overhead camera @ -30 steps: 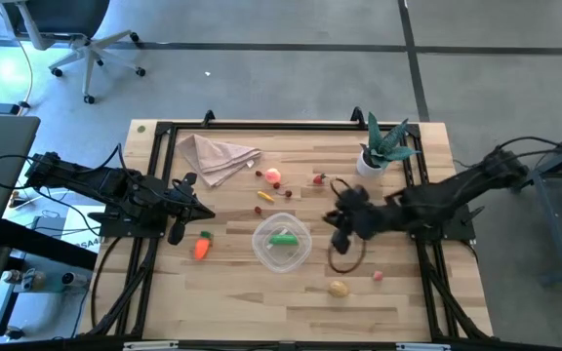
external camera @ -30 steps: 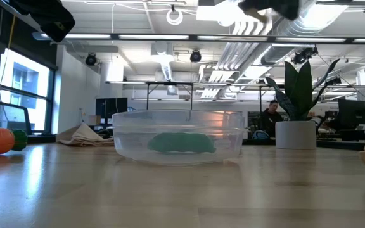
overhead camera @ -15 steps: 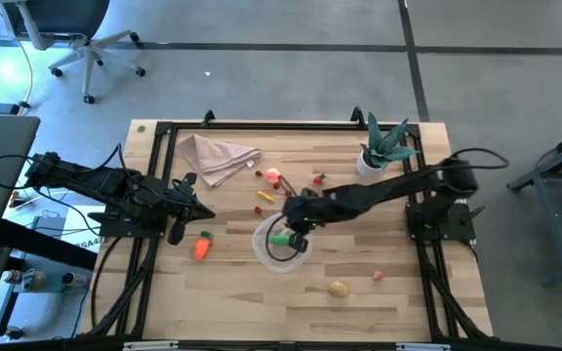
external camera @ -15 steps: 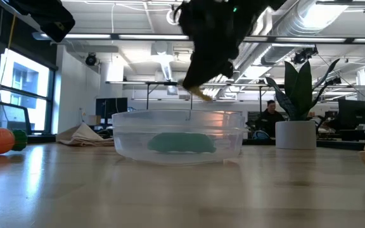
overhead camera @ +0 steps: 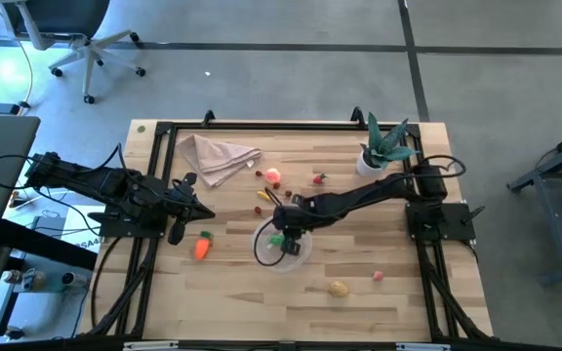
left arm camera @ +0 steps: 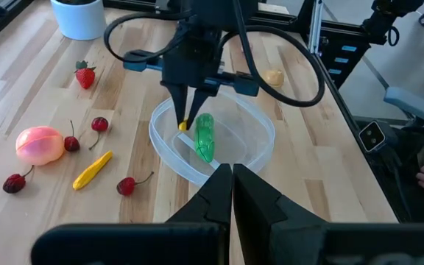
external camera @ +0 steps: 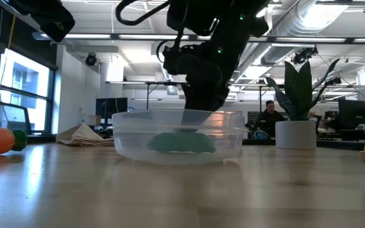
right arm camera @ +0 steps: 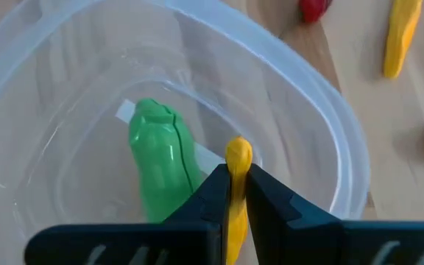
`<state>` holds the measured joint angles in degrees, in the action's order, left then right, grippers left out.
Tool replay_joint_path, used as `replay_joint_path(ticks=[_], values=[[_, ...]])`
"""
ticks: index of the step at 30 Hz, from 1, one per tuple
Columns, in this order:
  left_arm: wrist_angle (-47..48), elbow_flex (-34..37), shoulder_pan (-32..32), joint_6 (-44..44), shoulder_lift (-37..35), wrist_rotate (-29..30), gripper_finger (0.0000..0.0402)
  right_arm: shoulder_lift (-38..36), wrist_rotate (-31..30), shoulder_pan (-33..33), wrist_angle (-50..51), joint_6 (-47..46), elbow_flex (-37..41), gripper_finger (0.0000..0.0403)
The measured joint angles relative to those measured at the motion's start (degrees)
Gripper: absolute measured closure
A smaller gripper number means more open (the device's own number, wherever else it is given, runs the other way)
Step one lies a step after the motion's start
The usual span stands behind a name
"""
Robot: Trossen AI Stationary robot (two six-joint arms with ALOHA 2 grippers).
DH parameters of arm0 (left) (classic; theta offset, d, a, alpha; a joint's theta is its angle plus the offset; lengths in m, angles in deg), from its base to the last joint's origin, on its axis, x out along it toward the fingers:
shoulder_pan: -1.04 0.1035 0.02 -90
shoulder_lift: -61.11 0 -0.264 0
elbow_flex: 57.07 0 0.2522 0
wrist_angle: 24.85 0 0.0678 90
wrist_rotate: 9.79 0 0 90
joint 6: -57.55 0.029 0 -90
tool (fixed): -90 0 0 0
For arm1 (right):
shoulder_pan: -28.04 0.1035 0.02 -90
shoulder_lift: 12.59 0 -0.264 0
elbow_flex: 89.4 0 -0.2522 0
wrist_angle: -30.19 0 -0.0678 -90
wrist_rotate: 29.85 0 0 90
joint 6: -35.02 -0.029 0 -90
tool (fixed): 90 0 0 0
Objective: Pick and placing Produce into tupperware
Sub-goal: Put the corn into the transparent bin
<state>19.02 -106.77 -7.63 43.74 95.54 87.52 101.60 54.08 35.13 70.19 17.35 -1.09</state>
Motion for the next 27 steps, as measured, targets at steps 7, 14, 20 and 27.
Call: replay_joint_path(ticks=[7,14,20,27], values=[[0.00,0.00,0.00,0.02,-0.02,0.00,0.0396,0.02,0.31,0.00,0.22,0.00,0.00,0.0378],[0.00,0.00,0.01,0.01,-0.02,0.00,0.0396,0.02,0.39,0.00,0.92,0.02,0.00,0.0379],[0.00,0.00,0.02,0.02,0.00,0.00,0.0396,0.02,0.41,0.00,0.90,0.17,0.00,0.0378],[0.00,0.00,0.00,0.02,0.00,0.00,0.0396,0.02,0.27,0.00,0.90,0.20,0.00,0.0377]])
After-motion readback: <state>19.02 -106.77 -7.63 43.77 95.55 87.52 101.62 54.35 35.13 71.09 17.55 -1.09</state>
